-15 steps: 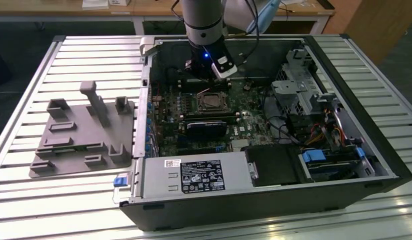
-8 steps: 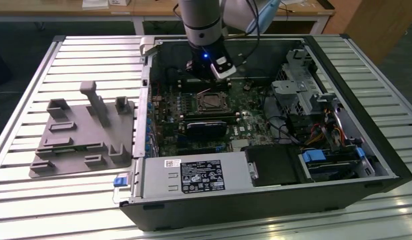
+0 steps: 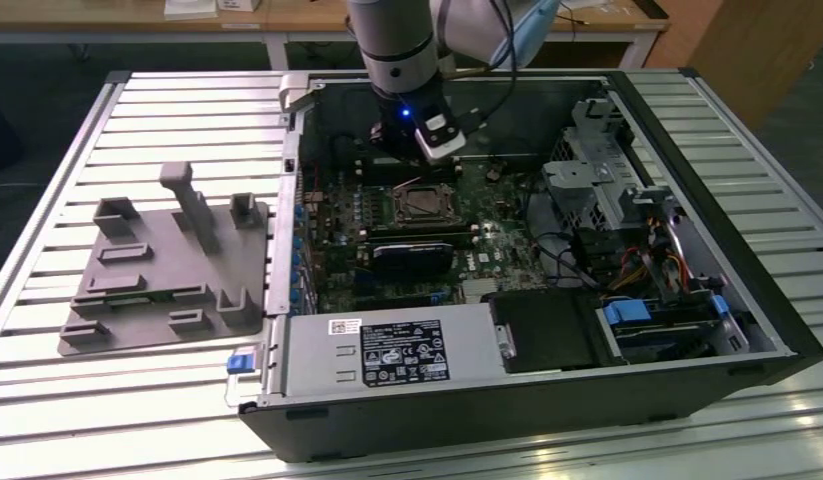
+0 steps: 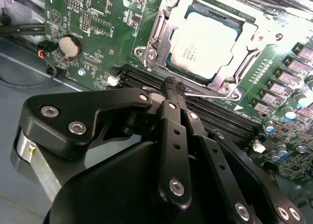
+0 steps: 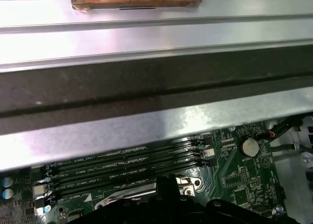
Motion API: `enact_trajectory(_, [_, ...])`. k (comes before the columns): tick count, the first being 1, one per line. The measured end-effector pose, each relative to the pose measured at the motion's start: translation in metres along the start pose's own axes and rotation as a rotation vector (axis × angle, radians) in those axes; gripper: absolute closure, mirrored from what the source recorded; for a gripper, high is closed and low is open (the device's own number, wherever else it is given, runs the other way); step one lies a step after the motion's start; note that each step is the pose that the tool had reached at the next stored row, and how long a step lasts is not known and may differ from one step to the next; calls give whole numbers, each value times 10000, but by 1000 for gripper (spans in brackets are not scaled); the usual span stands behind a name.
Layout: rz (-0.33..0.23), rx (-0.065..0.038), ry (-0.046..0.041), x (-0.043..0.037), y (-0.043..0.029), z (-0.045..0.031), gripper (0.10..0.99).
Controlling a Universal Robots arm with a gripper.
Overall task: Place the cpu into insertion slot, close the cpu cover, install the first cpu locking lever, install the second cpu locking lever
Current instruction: 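Install the first cpu locking lever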
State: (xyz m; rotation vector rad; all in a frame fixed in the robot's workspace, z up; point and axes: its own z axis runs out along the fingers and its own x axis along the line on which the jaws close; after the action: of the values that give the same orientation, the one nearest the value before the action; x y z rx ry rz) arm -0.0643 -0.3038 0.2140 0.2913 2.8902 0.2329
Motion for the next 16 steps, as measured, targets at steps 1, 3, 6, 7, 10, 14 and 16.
enact_trajectory(1, [69, 14, -15, 1, 2, 3, 984])
enact_trajectory(3, [190, 39, -38, 5, 13, 11, 984])
enact_trajectory(6, [306, 65, -59, 15, 45, 24, 984])
enact_trajectory(7, [329, 70, -64, 18, 56, 28, 984])
enact_trajectory(10, [374, 78, -76, 22, 70, 34, 984])
enact_trajectory(14, [452, 85, -123, 27, 79, 45, 984])
enact_trajectory(16, [499, 90, -173, 30, 80, 51, 984])
